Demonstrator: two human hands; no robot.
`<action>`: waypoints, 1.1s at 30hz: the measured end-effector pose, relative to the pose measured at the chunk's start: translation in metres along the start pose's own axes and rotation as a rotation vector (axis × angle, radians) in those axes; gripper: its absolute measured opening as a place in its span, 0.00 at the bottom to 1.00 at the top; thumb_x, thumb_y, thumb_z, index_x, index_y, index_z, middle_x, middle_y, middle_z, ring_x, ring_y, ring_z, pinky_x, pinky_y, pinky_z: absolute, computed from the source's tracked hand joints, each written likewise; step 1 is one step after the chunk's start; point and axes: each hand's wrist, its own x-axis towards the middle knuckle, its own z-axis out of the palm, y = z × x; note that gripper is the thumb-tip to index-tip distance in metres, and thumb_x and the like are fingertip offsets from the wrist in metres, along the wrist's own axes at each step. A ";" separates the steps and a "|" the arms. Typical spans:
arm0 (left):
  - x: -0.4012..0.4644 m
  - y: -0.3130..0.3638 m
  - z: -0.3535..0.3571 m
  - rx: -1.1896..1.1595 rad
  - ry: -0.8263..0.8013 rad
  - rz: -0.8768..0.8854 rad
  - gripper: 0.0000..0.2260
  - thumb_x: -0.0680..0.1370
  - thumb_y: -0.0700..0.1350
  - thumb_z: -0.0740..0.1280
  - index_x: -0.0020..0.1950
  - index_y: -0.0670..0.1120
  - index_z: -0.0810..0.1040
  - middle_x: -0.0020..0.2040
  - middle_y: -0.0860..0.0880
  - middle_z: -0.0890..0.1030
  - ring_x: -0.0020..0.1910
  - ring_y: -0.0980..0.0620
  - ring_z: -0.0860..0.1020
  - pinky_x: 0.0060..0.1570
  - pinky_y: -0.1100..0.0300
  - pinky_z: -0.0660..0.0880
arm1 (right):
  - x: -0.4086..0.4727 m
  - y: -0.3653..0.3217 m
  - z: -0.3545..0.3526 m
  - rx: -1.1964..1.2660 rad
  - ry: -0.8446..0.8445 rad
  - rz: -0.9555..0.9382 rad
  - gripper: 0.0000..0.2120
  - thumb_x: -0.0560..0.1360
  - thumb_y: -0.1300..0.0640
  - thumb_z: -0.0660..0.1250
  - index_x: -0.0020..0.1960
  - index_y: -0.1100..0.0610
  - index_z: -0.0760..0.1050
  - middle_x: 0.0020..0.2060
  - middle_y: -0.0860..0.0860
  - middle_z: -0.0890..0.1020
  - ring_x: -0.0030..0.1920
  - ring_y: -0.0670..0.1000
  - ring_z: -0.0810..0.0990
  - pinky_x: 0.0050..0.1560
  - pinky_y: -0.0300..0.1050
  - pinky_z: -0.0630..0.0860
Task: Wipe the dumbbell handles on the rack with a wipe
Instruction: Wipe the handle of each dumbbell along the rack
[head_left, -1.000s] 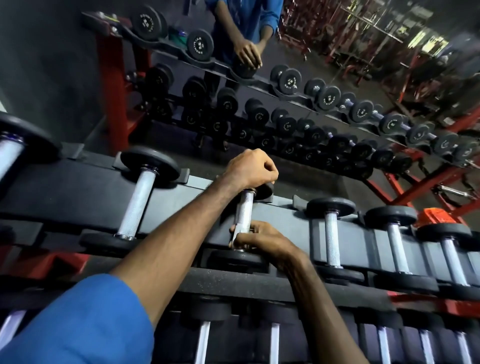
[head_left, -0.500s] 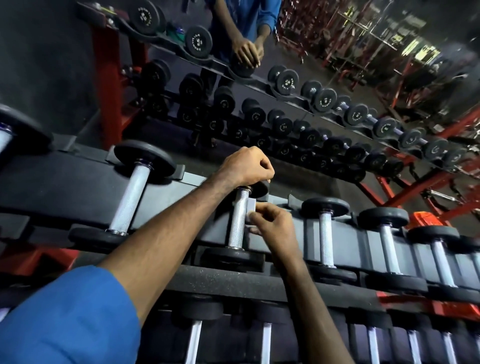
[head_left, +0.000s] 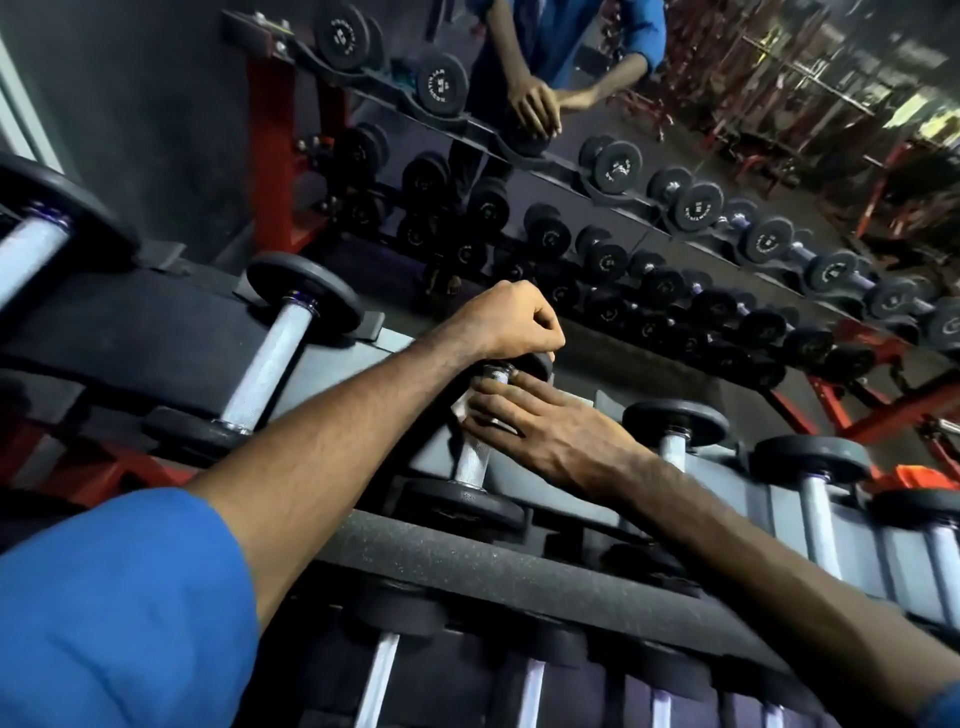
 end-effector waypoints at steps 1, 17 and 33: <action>-0.001 -0.001 -0.001 -0.012 0.002 -0.002 0.07 0.75 0.50 0.71 0.43 0.55 0.90 0.36 0.64 0.85 0.44 0.67 0.83 0.56 0.56 0.81 | 0.002 -0.002 0.002 0.009 -0.010 -0.035 0.24 0.86 0.59 0.49 0.81 0.57 0.62 0.79 0.59 0.66 0.81 0.59 0.61 0.78 0.62 0.63; -0.003 0.004 -0.001 0.052 0.012 -0.040 0.07 0.74 0.53 0.70 0.45 0.57 0.89 0.37 0.63 0.86 0.43 0.68 0.83 0.53 0.59 0.82 | 0.010 0.007 0.017 -0.114 0.349 0.002 0.16 0.84 0.64 0.57 0.67 0.61 0.79 0.62 0.58 0.83 0.63 0.60 0.82 0.62 0.56 0.79; -0.093 -0.078 -0.160 0.548 -0.044 -0.162 0.13 0.74 0.64 0.70 0.52 0.61 0.88 0.45 0.58 0.88 0.48 0.58 0.85 0.54 0.56 0.81 | 0.116 -0.098 -0.039 1.474 0.666 1.116 0.09 0.75 0.58 0.70 0.43 0.45 0.84 0.36 0.39 0.86 0.37 0.39 0.82 0.43 0.42 0.79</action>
